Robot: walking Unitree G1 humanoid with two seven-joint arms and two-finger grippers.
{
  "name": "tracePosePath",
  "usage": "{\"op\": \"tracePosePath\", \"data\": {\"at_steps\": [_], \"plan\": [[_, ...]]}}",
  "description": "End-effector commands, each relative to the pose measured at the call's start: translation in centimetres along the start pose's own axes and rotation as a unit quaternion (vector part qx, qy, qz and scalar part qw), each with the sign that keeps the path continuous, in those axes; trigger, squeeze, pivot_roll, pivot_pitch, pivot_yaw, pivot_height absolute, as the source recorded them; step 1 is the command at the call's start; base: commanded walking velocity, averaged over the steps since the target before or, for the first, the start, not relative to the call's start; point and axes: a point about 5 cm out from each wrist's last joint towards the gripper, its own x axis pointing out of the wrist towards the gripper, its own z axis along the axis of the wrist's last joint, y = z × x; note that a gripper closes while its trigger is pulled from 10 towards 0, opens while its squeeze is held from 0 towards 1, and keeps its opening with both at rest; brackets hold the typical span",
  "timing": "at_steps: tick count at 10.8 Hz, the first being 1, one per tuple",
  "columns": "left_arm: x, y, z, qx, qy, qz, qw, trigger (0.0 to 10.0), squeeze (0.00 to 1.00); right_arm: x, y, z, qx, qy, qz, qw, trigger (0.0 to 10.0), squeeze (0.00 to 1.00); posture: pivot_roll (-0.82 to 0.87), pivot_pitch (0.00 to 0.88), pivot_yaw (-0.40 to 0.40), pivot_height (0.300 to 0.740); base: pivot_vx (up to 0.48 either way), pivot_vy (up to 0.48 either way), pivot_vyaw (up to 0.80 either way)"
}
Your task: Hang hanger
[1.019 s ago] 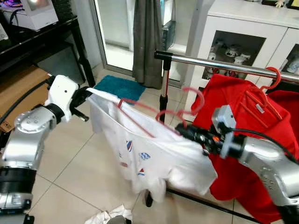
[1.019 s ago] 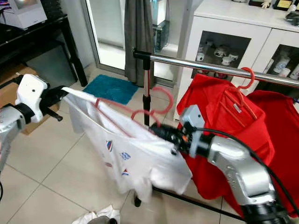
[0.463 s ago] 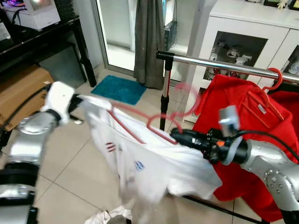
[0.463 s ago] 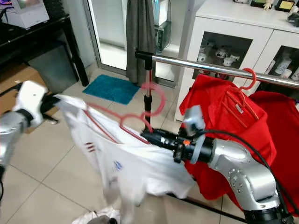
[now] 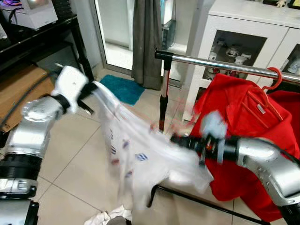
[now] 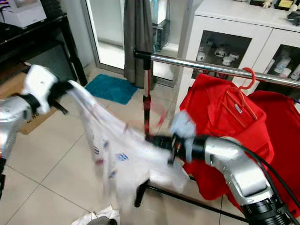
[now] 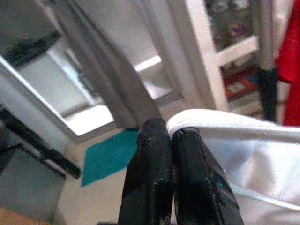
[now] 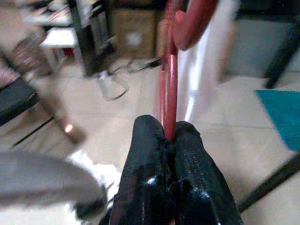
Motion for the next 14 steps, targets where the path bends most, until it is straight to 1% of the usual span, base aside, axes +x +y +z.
{"op": "tracePosePath", "data": {"at_steps": [1, 2, 3, 4, 5, 7, 8, 9, 10, 11, 12, 13, 14], "plan": [[0.2, 0.3, 0.6, 0.010, 0.001, -0.007, 1.000, 0.0, 0.00, -0.1, 0.4, -0.1, -0.010, 0.010, 0.027, 1.000, 0.0, 0.00, -0.05, 0.000, 0.045, 0.740, 0.000, 0.000, 0.00], [0.5, -0.3, 0.4, 0.025, 0.017, -0.044, 0.999, 0.0, 0.00, -0.2, 0.7, -0.5, -0.022, 0.038, 0.057, 0.997, 0.0, 0.00, -0.05, 0.000, 0.045, 0.740, 0.000, 0.000, 0.00], [0.7, -0.7, 0.3, 0.031, 0.024, -0.066, 0.997, 0.0, 0.00, -0.2, 0.5, -0.1, -0.022, 0.026, 0.058, 0.998, 0.0, 0.00, -0.05, 0.000, 0.045, 0.740, 0.000, 0.000, 0.00], [1.0, 0.2, -0.8, 0.041, 0.056, -0.030, 0.997, 0.0, 0.00, -0.5, 0.3, 0.2, -0.026, 0.018, 0.068, 0.997, 0.0, 0.00, -0.05, 0.000, 0.045, 0.740, 0.000, 0.000, 0.00], [0.6, 0.8, -2.2, 0.048, 0.089, -0.012, 0.995, 0.0, 0.00, -1.1, 0.1, 0.7, -0.004, -0.015, 0.067, 0.998, 0.0, 0.00, -0.06, 0.000, 0.047, 0.740, 0.000, 0.000, 0.00], [-0.8, 1.6, -3.8, 0.028, 0.109, 0.009, 0.994, 0.0, 0.00, -2.2, -0.5, 0.9, 0.030, -0.058, 0.039, 0.997, 0.0, 0.00, -0.06, 0.000, 0.048, 0.740, 0.000, 0.000, 0.00], [-2.0, 1.9, -5.0, -0.012, 0.104, 0.024, 0.994, 0.0, 0.00, -2.8, -1.1, 1.6, 0.074, -0.130, 0.013, 0.989, 0.0, 0.00, -0.05, 0.000, 0.045, 0.740, 0.000, 0.000, 0.00], [-1.5, 0.4, -5.4, -0.029, 0.093, 0.001, 0.995, 0.0, 0.00, -2.7, -2.2, 2.9, 0.109, -0.212, -0.033, 0.971, 0.0, 0.00, -0.05, 0.000, 0.042, 0.740, 0.000, 0.000, 0.00], [-0.9, -1.1, -5.1, -0.034, 0.077, -0.023, 0.996, 0.0, 0.00, -2.4, -3.2, 3.5, 0.126, -0.258, -0.084, 0.954, 0.0, 0.00, -0.05, 0.000, 0.042, 0.740, 0.000, 0.000, 0.00], [0.6, -4.3, -3.0, -0.054, 0.017, -0.067, 0.996, 0.0, 0.00, -1.6, -5.0, 4.0, 0.170, -0.312, -0.178, 0.918, 0.0, 0.00, -0.05, 0.000, 0.034, 0.740, 0.000, 0.000, 0.00], [2.1, -7.2, -0.2, -0.072, -0.042, -0.097, 0.992, 0.0, 0.00, -0.8, -6.1, 3.7, 0.185, -0.326, -0.271, 0.887, 0.0, 0.00, -0.05, 0.000, 0.037, 0.740, 0.000, 0.000, 0.00], [2.8, -8.3, 1.2, -0.086, -0.067, -0.107, 0.988, 0.0, 0.00, -0.5, -5.9, 3.7, 0.186, -0.327, -0.285, 0.882, 0.0, 0.00, -0.05, 0.000, 0.039, 0.740, 0.000, 0.000, 0.00], [3.3, -9.1, 2.7, -0.104, -0.095, -0.111, 0.984, 0.0, 0.00, -0.2, -5.5, 3.7, 0.161, -0.309, -0.297, 0.889, 0.0, 0.00, -0.05, 0.000, 0.040, 0.740, 0.000, 0.000, 0.00]]}}
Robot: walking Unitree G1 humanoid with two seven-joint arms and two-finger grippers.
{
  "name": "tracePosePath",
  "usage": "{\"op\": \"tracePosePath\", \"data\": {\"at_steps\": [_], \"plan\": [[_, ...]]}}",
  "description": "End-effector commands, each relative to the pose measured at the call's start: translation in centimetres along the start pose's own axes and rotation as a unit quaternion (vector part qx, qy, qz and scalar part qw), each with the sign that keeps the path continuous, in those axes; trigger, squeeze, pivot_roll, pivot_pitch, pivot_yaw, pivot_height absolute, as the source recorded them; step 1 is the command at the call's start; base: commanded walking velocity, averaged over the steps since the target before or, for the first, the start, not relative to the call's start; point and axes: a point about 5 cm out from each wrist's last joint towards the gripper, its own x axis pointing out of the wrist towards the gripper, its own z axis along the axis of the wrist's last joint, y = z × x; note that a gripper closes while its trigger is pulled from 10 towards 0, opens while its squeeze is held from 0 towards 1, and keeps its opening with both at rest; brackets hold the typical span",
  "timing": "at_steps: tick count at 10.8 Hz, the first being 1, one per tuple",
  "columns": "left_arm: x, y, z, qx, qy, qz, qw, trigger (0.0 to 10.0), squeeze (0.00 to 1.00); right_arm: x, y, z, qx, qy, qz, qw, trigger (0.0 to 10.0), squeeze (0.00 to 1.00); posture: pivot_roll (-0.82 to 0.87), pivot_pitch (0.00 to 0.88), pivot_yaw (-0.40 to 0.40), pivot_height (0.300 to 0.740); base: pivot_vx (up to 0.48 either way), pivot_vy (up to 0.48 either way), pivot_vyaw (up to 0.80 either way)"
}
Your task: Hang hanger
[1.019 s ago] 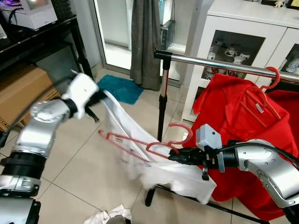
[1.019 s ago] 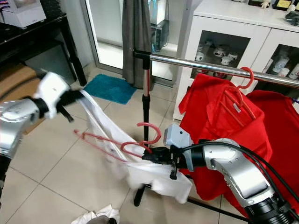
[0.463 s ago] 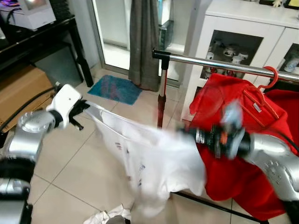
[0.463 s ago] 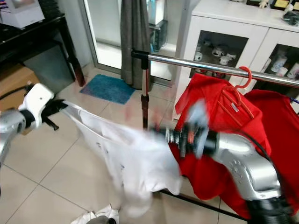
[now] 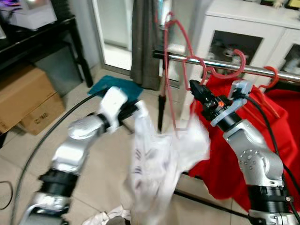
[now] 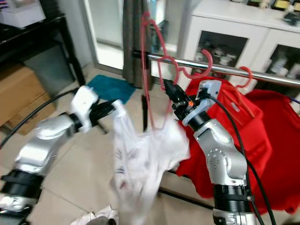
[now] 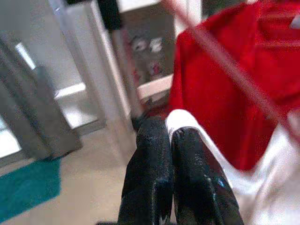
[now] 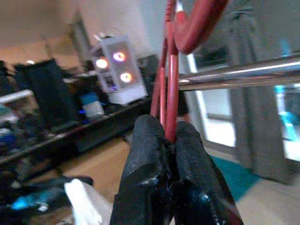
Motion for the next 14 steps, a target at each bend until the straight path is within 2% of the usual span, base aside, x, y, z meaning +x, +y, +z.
{"op": "tracePosePath", "data": {"at_steps": [1, 2, 3, 4, 5, 6, 7, 8, 9, 10, 11, 12, 14], "plan": [[0.0, 0.5, 2.0, -0.006, -0.036, 0.013, 0.999, 0.0, 0.00, -0.1, -0.3, -0.1, -0.060, 0.016, -0.024, 0.998, 0.0, 0.00, -0.05, 0.000, 0.042, 0.740, 0.000, 0.000, 0.00], [-0.3, 0.7, 3.4, -0.041, -0.075, 0.020, 0.996, 0.0, 0.00, -0.2, -0.7, -0.9, -0.114, 0.044, -0.034, 0.992, 0.0, 0.00, -0.06, 0.000, 0.044, 0.740, 0.000, 0.000, 0.00], [-0.9, 1.0, 4.7, -0.066, -0.101, 0.025, 0.992, 0.0, 0.00, -0.2, -1.1, -0.9, -0.063, 0.014, -0.071, 0.995, 0.0, 0.00, -0.05, 0.000, 0.039, 0.740, 0.000, 0.000, 0.00], [-1.4, 1.0, 3.8, -0.044, -0.065, 0.019, 0.997, 0.0, 0.00, -0.1, -1.2, -0.5, -0.026, -0.011, -0.089, 0.996, 0.0, 0.00, -0.05, 0.000, 0.037, 0.740, 0.000, 0.000, 0.00], [-2.4, 0.5, 0.7, -0.039, 0.019, 0.033, 0.998, 0.0, 0.00, -0.3, -1.6, -1.0, -0.009, 0.012, -0.138, 0.990, 6.5, 0.00, -0.05, 0.000, 0.047, 0.740, 0.000, 0.000, 0.00], [-3.2, 0.4, -0.7, -0.048, 0.044, 0.078, 0.995, 4.9, 0.00, -1.2, -0.7, -2.5, -0.032, 0.080, -0.110, 0.990, 10.0, 0.00, -0.04, 0.000, 0.051, 0.740, 0.000, 0.000, 0.00], [-3.6, 0.1, -1.0, -0.066, 0.036, 0.106, 0.992, 10.0, 0.00, -2.1, 0.1, -2.8, -0.066, 0.097, -0.086, 0.989, 10.0, 0.00, -0.04, 0.000, 0.047, 0.740, 0.000, 0.000, 0.00], [-4.1, -0.7, -2.0, -0.086, 0.032, 0.145, 0.985, 10.0, 0.00, -3.7, 0.1, -4.1, -0.129, 0.147, -0.115, 0.974, 10.0, 0.00, -0.05, 0.000, 0.042, 0.740, 0.000, 0.000, 0.00], [-5.0, -1.8, -3.2, -0.096, 0.045, 0.174, 0.979, 10.0, 0.00, -5.4, -1.0, -4.4, -0.150, 0.135, -0.205, 0.958, 10.0, 0.00, -0.06, 0.000, 0.042, 0.740, 0.000, 0.000, -0.80], [-5.3, -2.0, -3.3, -0.098, 0.044, 0.189, 0.976, 10.0, 0.00, -5.8, -1.3, -4.2, -0.172, 0.132, -0.234, 0.948, 10.0, 0.00, -0.06, 0.000, 0.042, 0.740, 0.000, 0.000, -0.80], [-5.3, -2.2, -3.3, -0.104, 0.035, 0.212, 0.971, 10.0, 0.00, -6.3, -1.6, -4.4, -0.173, 0.144, -0.246, 0.943, 10.0, 0.00, -0.06, 0.000, 0.045, 0.740, 0.000, 0.000, -0.80], [-5.2, -2.8, -3.3, -0.115, 0.031, 0.218, 0.969, 10.0, 0.00, -6.6, -2.2, -4.5, -0.125, 0.146, -0.276, 0.942, 10.0, 0.00, -0.06, 0.000, 0.038, 0.740, 0.000, 0.000, -0.80], [-5.4, -3.5, -3.6, -0.122, 0.032, 0.224, 0.966, 10.0, 0.00, -6.3, -1.6, -5.1, -0.086, 0.152, -0.272, 0.946, 10.0, 0.00, -0.05, 0.000, 0.042, 0.740, 0.000, 0.000, -0.78]]}}
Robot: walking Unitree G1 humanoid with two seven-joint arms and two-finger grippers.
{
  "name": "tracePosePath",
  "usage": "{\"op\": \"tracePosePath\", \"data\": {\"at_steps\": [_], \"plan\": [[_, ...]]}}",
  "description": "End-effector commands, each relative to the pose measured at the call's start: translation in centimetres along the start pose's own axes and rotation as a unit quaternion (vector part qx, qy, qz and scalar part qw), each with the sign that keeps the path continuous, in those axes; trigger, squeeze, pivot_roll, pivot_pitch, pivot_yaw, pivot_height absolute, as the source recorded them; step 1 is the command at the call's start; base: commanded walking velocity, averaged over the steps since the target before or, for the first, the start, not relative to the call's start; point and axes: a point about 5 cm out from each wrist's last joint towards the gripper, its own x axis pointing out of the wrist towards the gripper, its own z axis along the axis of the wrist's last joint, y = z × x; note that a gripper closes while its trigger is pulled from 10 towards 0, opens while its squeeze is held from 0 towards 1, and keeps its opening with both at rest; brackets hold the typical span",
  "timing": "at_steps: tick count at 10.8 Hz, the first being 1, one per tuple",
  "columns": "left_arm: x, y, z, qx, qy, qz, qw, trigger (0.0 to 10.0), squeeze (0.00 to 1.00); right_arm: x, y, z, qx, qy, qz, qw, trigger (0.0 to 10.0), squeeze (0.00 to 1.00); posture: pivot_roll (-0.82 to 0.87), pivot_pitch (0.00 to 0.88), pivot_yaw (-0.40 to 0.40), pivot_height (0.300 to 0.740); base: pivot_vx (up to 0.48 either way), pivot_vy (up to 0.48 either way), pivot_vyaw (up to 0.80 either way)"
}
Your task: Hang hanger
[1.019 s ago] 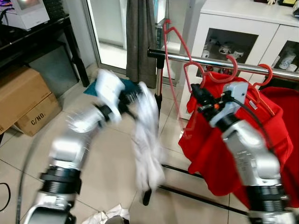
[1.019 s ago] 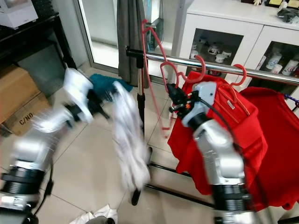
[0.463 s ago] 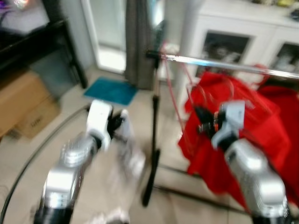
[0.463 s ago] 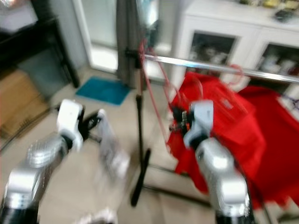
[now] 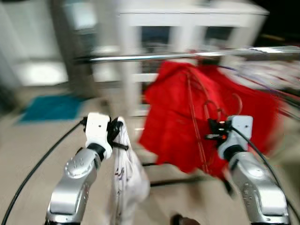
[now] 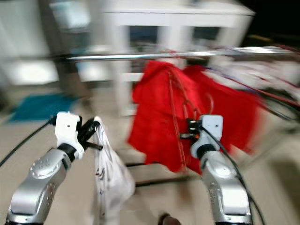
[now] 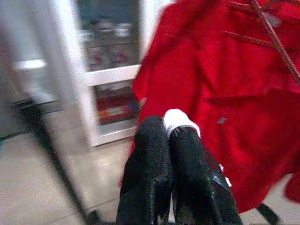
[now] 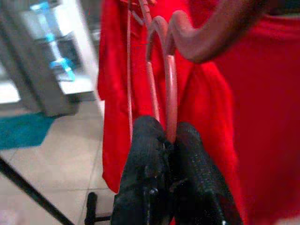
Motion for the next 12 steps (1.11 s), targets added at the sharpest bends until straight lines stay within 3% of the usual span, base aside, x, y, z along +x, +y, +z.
{"op": "tracePosePath", "data": {"at_steps": [1, 2, 3, 5, 9, 11, 12], "plan": [[0.1, -0.1, 0.6, 0.003, -0.013, 0.005, 1.000, 10.0, 0.00, 0.1, -0.3, 0.4, 0.000, -0.005, -0.014, 1.000, 10.0, 0.00, -0.06, 0.000, 0.043, 0.740, 0.000, 0.000, -0.77], [0.3, 0.0, 0.7, 0.000, -0.008, 0.012, 1.000, 10.0, 0.00, 0.3, -0.5, 0.9, -0.032, -0.030, -0.037, 0.998, 10.0, 0.00, -0.06, 0.000, 0.045, 0.740, 0.000, 0.000, -0.78], [0.5, 0.0, 1.1, 0.012, -0.021, 0.011, 1.000, 10.0, 0.00, 0.3, -0.7, 0.9, -0.037, -0.027, -0.043, 0.998, 10.0, 0.00, -0.07, 0.000, 0.048, 0.740, 0.000, 0.000, -0.78], [0.8, 0.0, 1.1, 0.017, -0.019, 0.020, 0.999, 10.0, 0.00, 0.3, -0.5, 0.8, -0.014, -0.014, -0.030, 0.999, 10.0, 0.00, -0.07, 0.000, 0.048, 0.740, 0.000, 0.000, -0.79], [0.9, -0.1, 1.0, 0.032, -0.011, 0.013, 0.999, 10.0, 0.00, 0.1, -0.5, 0.1, -0.013, 0.004, -0.030, 0.999, 10.0, 0.00, -0.07, 0.000, 0.048, 0.740, 0.000, -0.273, -0.79], [0.8, -0.2, 0.7, 0.038, -0.004, 0.006, 0.999, 10.0, 0.00, -0.1, -0.4, -0.6, -0.024, 0.032, -0.022, 0.999, 10.0, 0.00, -0.08, 0.000, 0.053, 0.740, 0.000, -0.270, 0.00], [0.8, -0.2, 0.5, 0.043, 0.000, 0.002, 0.999, 10.0, 0.00, -0.2, -0.4, -0.9, -0.058, 0.043, -0.017, 0.997, 10.0, 0.00, -0.08, 0.000, 0.058, 0.740, 0.000, 0.000, 0.00]]}}
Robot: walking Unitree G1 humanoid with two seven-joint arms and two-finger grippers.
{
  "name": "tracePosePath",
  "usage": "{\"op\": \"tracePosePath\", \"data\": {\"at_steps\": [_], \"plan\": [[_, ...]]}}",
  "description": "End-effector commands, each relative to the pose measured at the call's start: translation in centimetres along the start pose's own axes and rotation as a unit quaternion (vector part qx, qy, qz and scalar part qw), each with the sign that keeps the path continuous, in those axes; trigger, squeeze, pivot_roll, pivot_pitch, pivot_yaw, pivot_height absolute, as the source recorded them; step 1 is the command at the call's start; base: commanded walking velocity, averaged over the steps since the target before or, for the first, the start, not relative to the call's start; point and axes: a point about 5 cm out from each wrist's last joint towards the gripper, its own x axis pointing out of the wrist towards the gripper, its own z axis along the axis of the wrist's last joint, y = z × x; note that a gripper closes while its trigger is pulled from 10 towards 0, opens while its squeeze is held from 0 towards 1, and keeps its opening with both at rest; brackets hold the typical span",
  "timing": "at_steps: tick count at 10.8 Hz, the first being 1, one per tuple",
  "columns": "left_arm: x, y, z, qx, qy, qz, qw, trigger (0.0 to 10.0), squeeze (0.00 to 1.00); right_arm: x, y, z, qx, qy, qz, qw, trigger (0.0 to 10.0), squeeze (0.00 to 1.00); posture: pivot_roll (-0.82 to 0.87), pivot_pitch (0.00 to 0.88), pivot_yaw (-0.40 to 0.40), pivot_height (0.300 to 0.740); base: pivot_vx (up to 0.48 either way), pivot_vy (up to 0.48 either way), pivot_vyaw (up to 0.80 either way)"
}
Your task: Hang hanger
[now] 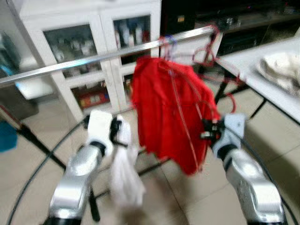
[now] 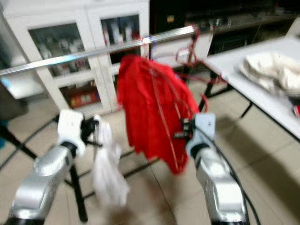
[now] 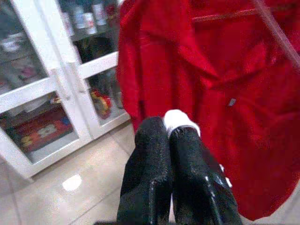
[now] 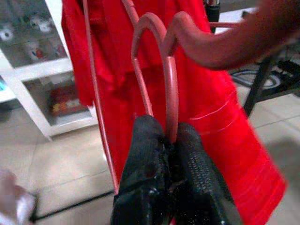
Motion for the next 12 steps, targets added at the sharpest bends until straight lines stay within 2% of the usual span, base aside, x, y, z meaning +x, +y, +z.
{"op": "tracePosePath", "data": {"at_steps": [1, 2, 3, 4, 5, 6, 7, 8, 9, 10, 11, 12], "plan": [[-0.3, 0.9, 0.3, 0.015, -0.008, 0.019, 1.000, 10.0, 0.00, -0.4, 0.3, -0.7, -0.008, 0.023, 0.020, 0.999, 10.0, 0.00, -0.08, 0.000, 0.062, 0.740, 0.000, 0.000, 0.00], [-0.6, 2.6, 0.3, 0.002, -0.015, 0.083, 0.996, 10.0, 0.00, -0.6, 1.6, 0.3, -0.013, -0.002, 0.095, 0.995, 10.0, 0.00, -0.08, 0.000, 0.064, 0.740, 0.000, 0.000, 0.00], [-0.8, 4.2, 0.5, 0.005, -0.016, 0.130, 0.991, 10.0, 0.00, -0.7, 2.7, 1.3, -0.029, -0.026, 0.157, 0.987, 10.0, 0.00, -0.08, 0.000, 0.061, 0.740, 0.000, 0.000, -0.80], [-1.0, 4.5, 0.4, 0.022, -0.006, 0.124, 0.992, 10.0, 0.00, -0.9, 3.5, 1.7, -0.038, -0.030, 0.209, 0.977, 10.0, 0.00, -0.08, 0.000, 0.060, 0.740, 0.000, 0.000, -0.69], [-1.4, 4.6, 0.2, 0.098, 0.021, 0.057, 0.993, 10.0, 0.00, -1.0, 4.8, 2.7, -0.067, -0.035, 0.301, 0.951, 10.0, 0.00, -0.08, 0.000, 0.059, 0.740, 0.000, 0.000, -0.49], [-1.5, 4.5, 0.5, 0.104, 0.020, 0.025, 0.994, 10.0, 0.00, -0.9, 5.1, 3.2, -0.078, -0.042, 0.322, 0.942, 10.0, 0.00, -0.08, 0.000, 0.056, 0.740, 0.000, 0.000, 0.00], [-1.6, 4.8, 0.7, 0.111, 0.022, 0.007, 0.994, 10.0, 0.00, -0.7, 5.5, 3.8, -0.097, -0.048, 0.355, 0.928, 10.0, 0.00, -0.07, 0.000, 0.052, 0.740, 0.000, 0.000, 0.00], [-1.6, 5.8, 0.8, 0.106, 0.020, 0.040, 0.993, 10.0, 0.00, -0.5, 5.4, 4.1, -0.116, -0.052, 0.372, 0.919, 10.0, 0.00, -0.07, 0.000, 0.046, 0.740, 0.000, 0.000, 0.00], [-1.4, 6.6, 1.0, 0.105, 0.015, 0.083, 0.991, 10.0, 0.00, 0.9, 4.5, 4.5, -0.129, -0.058, 0.319, 0.937, 10.0, 0.00, -0.06, 0.000, 0.035, 0.740, 0.000, 0.000, 0.00], [-1.3, 7.0, 1.6, 0.076, -0.002, 0.109, 0.991, 10.0, 0.00, 2.6, 3.4, 4.8, -0.129, -0.058, 0.237, 0.961, 10.0, 0.00, -0.06, 0.000, 0.034, 0.740, 0.000, 0.000, 0.00], [-1.1, 6.9, 1.7, 0.053, -0.014, 0.108, 0.993, 10.0, 0.00, 3.4, 2.7, 5.6, -0.100, -0.096, 0.178, 0.974, 10.0, 0.00, -0.06, 0.000, 0.030, 0.740, 0.000, 0.000, 0.00], [-0.8, 6.8, 2.0, 0.037, -0.028, 0.119, 0.992, 10.0, 0.00, 3.1, 3.9, 6.0, -0.043, -0.121, 0.229, 0.965, 10.0, 0.00, -0.06, 0.000, 0.028, 0.740, 0.000, 0.000, 0.00]]}}
